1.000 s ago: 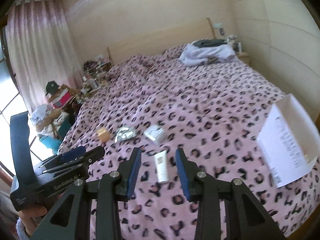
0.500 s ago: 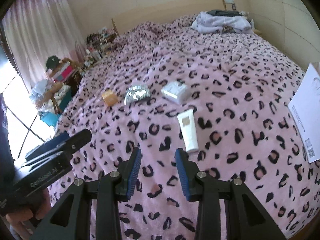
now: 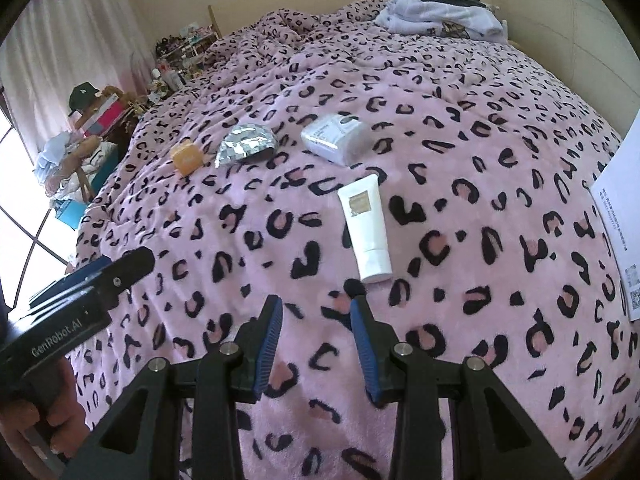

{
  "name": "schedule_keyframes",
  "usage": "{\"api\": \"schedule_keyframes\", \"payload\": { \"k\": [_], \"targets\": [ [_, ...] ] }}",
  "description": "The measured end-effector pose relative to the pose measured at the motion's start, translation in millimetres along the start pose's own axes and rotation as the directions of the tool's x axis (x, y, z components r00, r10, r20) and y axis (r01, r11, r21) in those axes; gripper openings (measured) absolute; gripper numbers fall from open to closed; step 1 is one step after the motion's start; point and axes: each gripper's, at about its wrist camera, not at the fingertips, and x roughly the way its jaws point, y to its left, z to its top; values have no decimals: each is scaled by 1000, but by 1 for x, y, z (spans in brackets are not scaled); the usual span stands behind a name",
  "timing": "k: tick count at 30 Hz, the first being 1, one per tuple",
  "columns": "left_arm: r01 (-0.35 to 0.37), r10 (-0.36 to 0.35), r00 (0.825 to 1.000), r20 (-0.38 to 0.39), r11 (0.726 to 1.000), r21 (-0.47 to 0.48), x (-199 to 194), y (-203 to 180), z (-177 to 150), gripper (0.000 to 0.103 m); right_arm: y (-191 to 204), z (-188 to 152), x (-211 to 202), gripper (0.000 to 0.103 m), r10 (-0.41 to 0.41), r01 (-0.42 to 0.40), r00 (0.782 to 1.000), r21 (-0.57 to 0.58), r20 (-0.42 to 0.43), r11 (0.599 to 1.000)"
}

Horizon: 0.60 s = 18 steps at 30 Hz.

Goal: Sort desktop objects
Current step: 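Grasp the white cream tube with the right tool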

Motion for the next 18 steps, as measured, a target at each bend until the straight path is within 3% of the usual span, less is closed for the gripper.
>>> {"api": "schedule_keyframes", "payload": {
  "k": [8,18],
  "targets": [
    [9,-9,1000,-19,1000,3,25,-3,18,78,-9,14,16,36,-19,19,1000,-6,-12,1000],
    [44,-44,998,-35,999,-9,56,-34,61,83,-25,42,55,36,-38,37,999,-50,-22,998]
  ]
}}
